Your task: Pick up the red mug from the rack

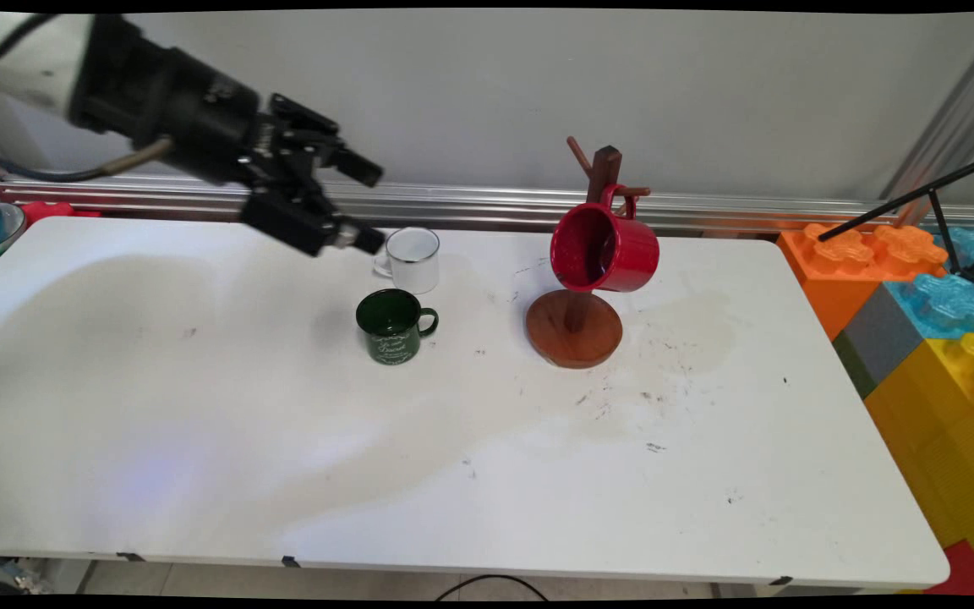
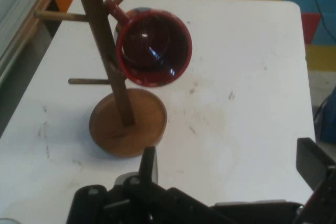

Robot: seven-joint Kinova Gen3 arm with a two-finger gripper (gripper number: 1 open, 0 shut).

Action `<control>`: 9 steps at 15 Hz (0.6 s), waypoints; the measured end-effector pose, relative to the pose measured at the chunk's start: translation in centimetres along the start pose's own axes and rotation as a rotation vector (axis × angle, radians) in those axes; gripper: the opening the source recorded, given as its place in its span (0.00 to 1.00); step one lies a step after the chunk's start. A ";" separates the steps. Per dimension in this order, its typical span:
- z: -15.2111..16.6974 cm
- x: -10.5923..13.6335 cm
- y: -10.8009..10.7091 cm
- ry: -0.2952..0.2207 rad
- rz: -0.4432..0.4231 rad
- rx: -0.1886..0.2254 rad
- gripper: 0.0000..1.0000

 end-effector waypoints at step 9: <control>8.9 4.4 1.9 0.003 -0.138 0.051 1.00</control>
